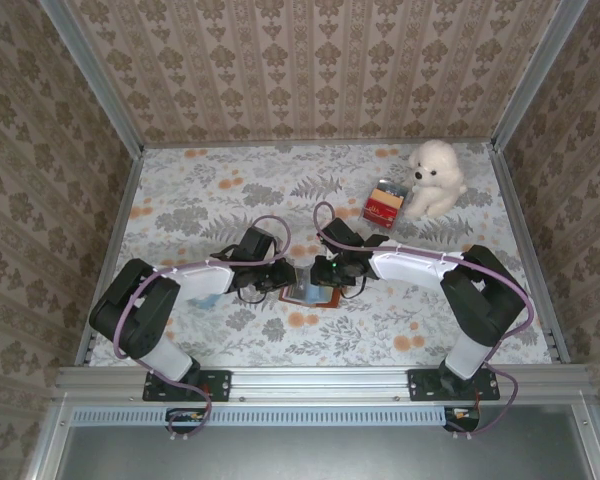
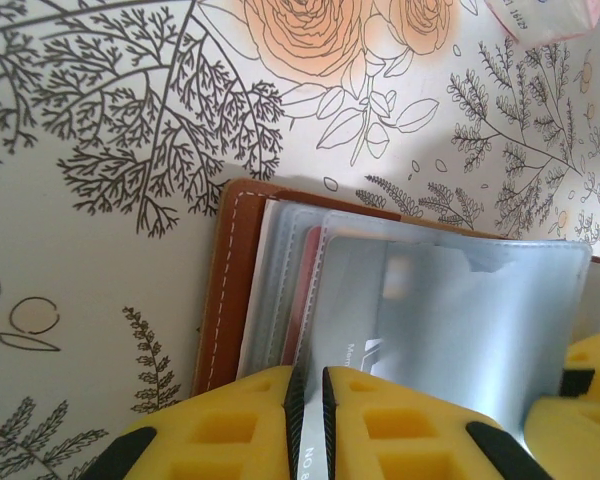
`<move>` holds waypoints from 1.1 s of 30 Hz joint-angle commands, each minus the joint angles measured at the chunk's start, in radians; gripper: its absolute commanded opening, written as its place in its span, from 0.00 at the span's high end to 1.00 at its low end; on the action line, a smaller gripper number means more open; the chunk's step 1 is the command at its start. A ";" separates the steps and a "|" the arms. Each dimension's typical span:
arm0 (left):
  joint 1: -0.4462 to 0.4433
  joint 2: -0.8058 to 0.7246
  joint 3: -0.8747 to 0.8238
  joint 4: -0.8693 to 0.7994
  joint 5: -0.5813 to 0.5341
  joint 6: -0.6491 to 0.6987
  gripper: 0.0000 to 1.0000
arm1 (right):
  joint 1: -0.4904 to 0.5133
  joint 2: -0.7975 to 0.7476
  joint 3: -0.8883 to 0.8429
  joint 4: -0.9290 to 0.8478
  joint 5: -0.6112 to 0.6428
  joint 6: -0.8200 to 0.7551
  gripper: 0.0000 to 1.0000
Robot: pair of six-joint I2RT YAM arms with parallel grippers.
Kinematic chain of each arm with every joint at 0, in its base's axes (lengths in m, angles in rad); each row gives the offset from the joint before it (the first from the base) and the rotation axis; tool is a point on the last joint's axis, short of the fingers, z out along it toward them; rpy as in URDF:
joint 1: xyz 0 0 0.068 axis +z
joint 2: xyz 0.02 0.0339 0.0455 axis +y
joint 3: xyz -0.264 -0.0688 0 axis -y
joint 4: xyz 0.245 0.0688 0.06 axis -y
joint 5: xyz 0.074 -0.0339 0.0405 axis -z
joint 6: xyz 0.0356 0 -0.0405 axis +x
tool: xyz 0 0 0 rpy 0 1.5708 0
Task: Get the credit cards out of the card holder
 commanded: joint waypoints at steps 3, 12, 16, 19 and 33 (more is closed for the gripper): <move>0.000 -0.017 -0.031 -0.084 -0.022 0.004 0.82 | -0.005 0.009 0.030 -0.198 0.192 0.005 0.78; -0.001 -0.108 -0.025 -0.109 -0.011 0.005 0.77 | -0.004 -0.119 0.025 -0.195 0.237 0.008 0.69; 0.000 -0.121 -0.020 -0.127 -0.025 0.012 0.74 | 0.023 -0.133 0.023 -0.104 0.129 -0.026 0.65; 0.002 -0.112 -0.018 -0.129 -0.029 0.015 0.75 | 0.041 -0.078 0.038 -0.051 0.038 -0.023 0.66; 0.003 -0.037 -0.017 -0.089 -0.022 0.014 0.81 | 0.015 0.088 0.022 0.066 -0.077 0.053 0.82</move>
